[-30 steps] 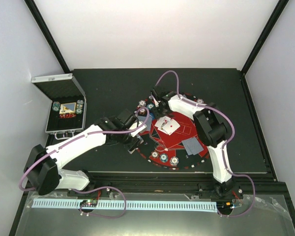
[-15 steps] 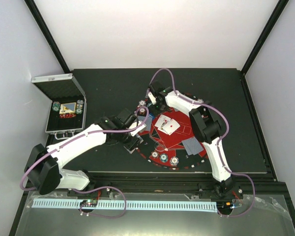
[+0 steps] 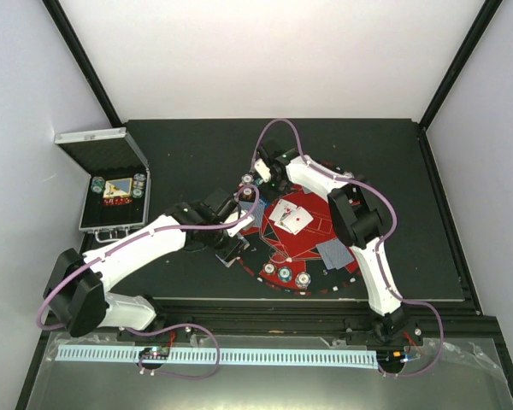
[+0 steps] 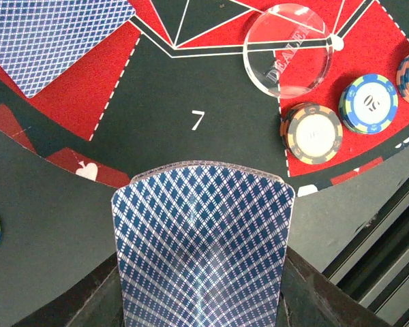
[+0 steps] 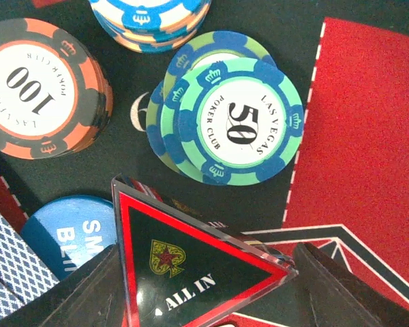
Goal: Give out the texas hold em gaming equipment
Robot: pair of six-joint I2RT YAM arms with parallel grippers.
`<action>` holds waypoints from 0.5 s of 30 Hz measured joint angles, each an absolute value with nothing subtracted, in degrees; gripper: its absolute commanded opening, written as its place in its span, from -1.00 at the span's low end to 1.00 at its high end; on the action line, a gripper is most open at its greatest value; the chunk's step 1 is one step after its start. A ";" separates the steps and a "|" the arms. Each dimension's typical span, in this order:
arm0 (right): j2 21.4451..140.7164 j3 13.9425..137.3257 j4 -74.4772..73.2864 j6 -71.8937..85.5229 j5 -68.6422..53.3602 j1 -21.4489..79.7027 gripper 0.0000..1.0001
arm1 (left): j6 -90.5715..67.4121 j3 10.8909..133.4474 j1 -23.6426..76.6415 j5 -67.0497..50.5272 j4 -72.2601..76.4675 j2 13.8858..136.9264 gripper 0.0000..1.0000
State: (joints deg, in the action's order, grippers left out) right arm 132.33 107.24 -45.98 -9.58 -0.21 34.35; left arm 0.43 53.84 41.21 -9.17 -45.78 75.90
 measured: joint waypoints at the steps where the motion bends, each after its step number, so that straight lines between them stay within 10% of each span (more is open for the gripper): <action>1: 132.49 107.57 -46.19 -9.91 -0.25 34.35 0.26 | 0.43 53.84 41.19 -9.19 -45.78 75.90 0.00; 15: 135.39 112.77 -48.93 -12.69 -0.38 34.35 0.51 | 0.43 53.84 40.95 -9.32 -45.78 75.92 0.00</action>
